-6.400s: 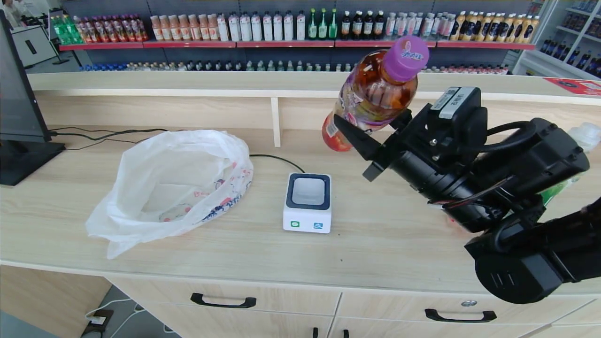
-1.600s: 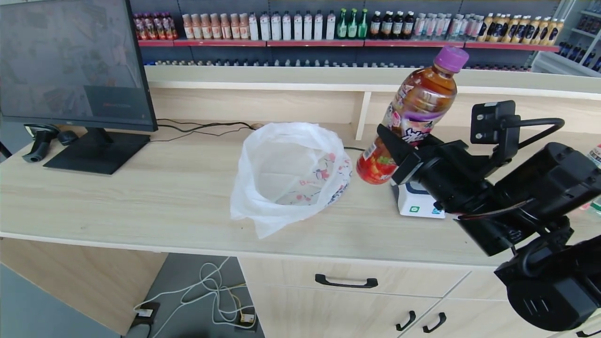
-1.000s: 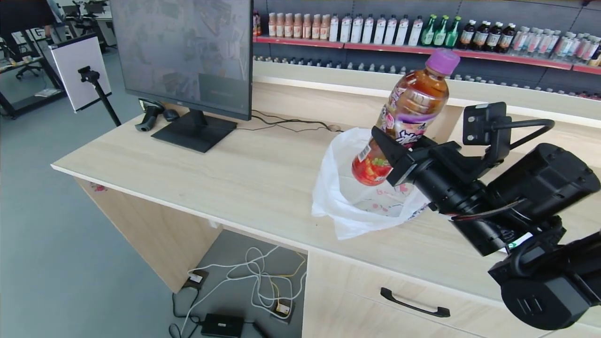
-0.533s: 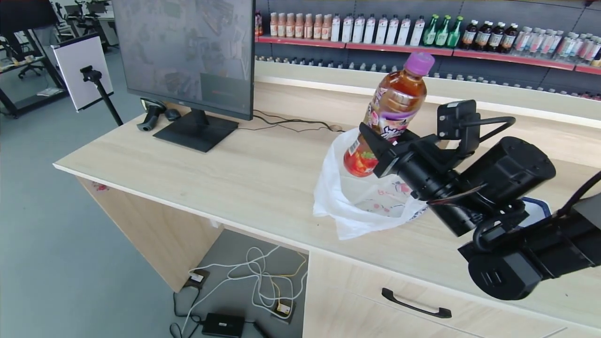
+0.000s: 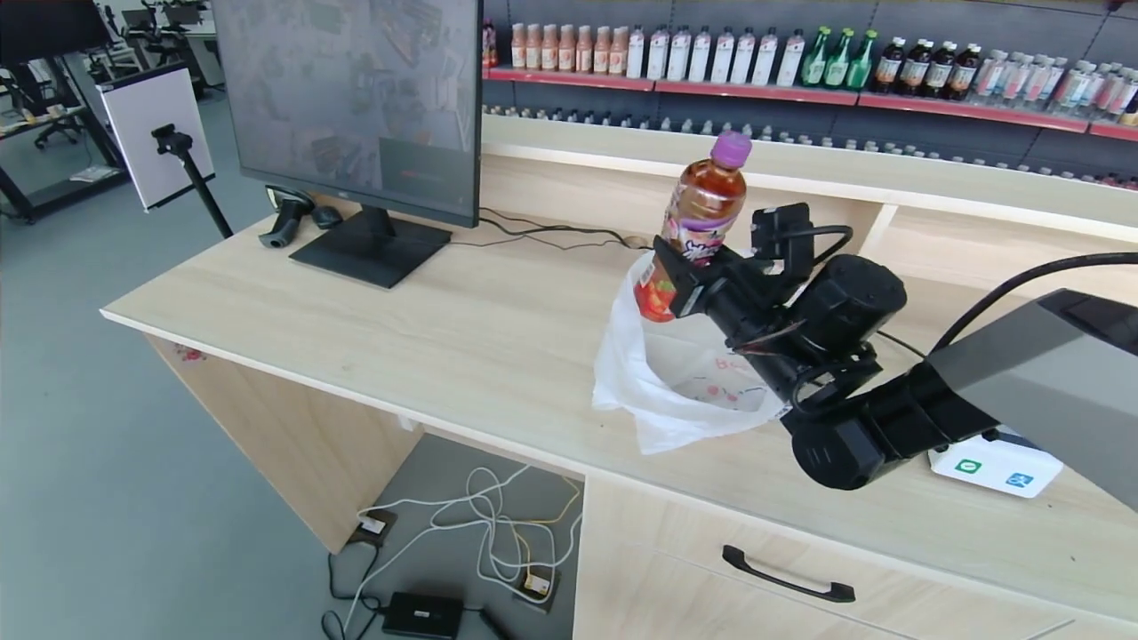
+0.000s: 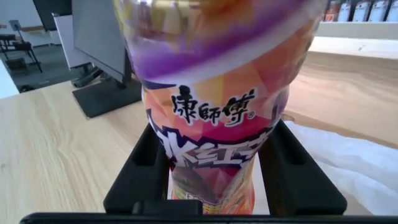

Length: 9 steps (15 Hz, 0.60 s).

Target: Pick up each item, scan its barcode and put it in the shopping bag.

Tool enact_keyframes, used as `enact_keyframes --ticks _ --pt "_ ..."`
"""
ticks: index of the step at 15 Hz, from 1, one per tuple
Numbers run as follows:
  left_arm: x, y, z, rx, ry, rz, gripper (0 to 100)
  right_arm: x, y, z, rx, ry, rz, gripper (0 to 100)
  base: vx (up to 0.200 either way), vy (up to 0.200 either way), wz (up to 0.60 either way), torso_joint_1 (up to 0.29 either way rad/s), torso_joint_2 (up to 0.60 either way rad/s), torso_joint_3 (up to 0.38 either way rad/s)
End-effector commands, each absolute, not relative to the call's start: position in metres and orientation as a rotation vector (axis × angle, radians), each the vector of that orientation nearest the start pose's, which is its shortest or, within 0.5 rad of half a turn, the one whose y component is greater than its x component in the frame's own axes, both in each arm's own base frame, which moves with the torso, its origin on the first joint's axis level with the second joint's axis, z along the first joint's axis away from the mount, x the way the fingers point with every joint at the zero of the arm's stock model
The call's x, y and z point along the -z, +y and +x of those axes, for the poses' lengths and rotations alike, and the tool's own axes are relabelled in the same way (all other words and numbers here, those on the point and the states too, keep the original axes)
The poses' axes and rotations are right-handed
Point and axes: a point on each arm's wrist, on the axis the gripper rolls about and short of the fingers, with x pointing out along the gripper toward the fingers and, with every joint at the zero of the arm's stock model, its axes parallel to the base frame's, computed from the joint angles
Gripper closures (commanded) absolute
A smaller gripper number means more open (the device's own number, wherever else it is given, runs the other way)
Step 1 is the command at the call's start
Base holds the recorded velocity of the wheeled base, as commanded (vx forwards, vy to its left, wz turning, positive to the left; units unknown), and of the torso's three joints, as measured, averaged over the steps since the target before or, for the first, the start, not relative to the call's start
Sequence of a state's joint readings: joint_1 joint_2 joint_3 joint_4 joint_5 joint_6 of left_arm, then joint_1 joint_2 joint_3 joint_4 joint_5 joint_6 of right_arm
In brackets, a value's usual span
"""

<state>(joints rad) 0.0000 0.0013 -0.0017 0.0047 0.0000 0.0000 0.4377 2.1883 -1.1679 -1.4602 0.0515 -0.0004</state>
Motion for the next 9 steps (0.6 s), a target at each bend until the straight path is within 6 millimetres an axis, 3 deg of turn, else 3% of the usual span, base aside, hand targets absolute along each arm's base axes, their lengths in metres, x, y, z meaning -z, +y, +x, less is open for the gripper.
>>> enact_keyframes --ticks 1,9 --pt "-0.075 0.0 -0.023 0.0 0.003 0.0 0 -0.17 0.179 0.395 -0.474 -0.399 0.074 100 0.0 0.0 0.0 0.0 0.0 0.0" --pt "-0.075 0.0 -0.023 0.0 0.005 0.0 0 -0.165 0.137 0.43 -0.384 -0.337 0.035 100 0.0 0.0 0.0 0.0 0.0 0.0"
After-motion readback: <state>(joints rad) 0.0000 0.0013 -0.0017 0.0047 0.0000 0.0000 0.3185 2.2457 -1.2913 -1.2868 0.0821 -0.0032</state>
